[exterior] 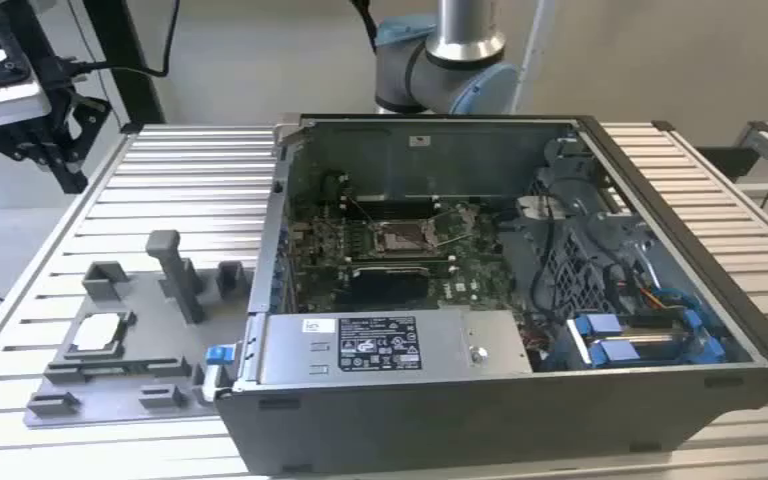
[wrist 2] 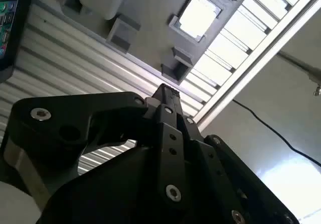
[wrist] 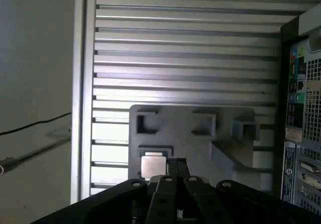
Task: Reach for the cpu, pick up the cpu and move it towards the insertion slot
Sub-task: 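Reach for the cpu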
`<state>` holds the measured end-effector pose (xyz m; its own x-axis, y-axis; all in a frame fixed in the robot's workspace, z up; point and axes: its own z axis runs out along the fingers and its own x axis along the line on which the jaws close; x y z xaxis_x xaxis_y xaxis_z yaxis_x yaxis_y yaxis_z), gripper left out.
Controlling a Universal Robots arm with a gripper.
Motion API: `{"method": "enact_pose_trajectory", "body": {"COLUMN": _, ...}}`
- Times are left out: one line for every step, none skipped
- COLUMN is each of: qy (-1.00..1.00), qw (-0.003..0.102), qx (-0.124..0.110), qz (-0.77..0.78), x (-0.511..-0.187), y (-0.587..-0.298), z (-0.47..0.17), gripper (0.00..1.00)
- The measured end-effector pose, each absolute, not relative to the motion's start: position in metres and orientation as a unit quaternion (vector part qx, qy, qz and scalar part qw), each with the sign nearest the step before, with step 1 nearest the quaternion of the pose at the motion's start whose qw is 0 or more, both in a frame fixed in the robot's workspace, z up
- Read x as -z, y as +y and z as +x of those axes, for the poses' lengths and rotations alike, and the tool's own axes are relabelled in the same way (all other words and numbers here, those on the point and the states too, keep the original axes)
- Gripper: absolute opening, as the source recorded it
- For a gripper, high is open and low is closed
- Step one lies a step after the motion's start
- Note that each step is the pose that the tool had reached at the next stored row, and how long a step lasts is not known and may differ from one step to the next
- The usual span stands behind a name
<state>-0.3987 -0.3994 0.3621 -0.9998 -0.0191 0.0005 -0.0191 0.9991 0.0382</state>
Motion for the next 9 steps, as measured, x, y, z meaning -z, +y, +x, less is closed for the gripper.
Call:
{"method": "enact_pose_trajectory", "body": {"qy": -1.0, "qw": 0.0, "qx": 0.019, "qz": 0.01, "x": -0.3621, "y": -0.3994, "z": -0.3987, "gripper": 0.0}}
{"method": "enact_pose_trajectory", "body": {"qy": -1.0, "qw": 0.0, "qx": 0.019, "qz": 0.01, "x": -0.3621, "y": -0.3994, "z": -0.3987, "gripper": 0.0}}
{"method": "enact_pose_trajectory", "body": {"qy": -1.0, "qw": 0.0, "qx": 0.019, "qz": 0.01, "x": -0.3621, "y": -0.3994, "z": -0.3987, "gripper": 0.0}}
{"method": "enact_pose_trajectory", "body": {"qy": -1.0, "qw": 0.0, "qx": 0.019, "qz": 0.01, "x": -0.3621, "y": -0.3994, "z": -0.3987, "gripper": 0.0}}
{"method": "enact_pose_trajectory", "body": {"qy": -1.0, "qw": 0.0, "qx": 0.019, "qz": 0.01, "x": -0.3621, "y": -0.3994, "z": -0.3987, "gripper": 0.0}}
{"method": "enact_pose_trajectory", "body": {"qy": -1.0, "qw": 0.0, "qx": 0.019, "qz": 0.01, "x": -0.3621, "y": -0.3994, "z": -0.3987, "gripper": 0.0}}
{"method": "enact_pose_trajectory", "body": {"qy": -1.0, "qw": 0.0, "qx": 0.019, "qz": 0.01, "x": -0.3621, "y": -0.3994, "z": -0.3987, "gripper": 0.0}}
{"method": "enact_pose_trajectory", "body": {"qy": -1.0, "qw": 0.0, "qx": 0.019, "qz": 0.01, "x": -0.3621, "y": -0.3994, "z": -0.3987, "gripper": 0.0}}
{"method": "enact_pose_trajectory", "body": {"qy": -1.0, "qw": 0.0, "qx": 0.019, "qz": 0.01, "x": -0.3621, "y": -0.3994, "z": -0.3987, "gripper": 0.0}}
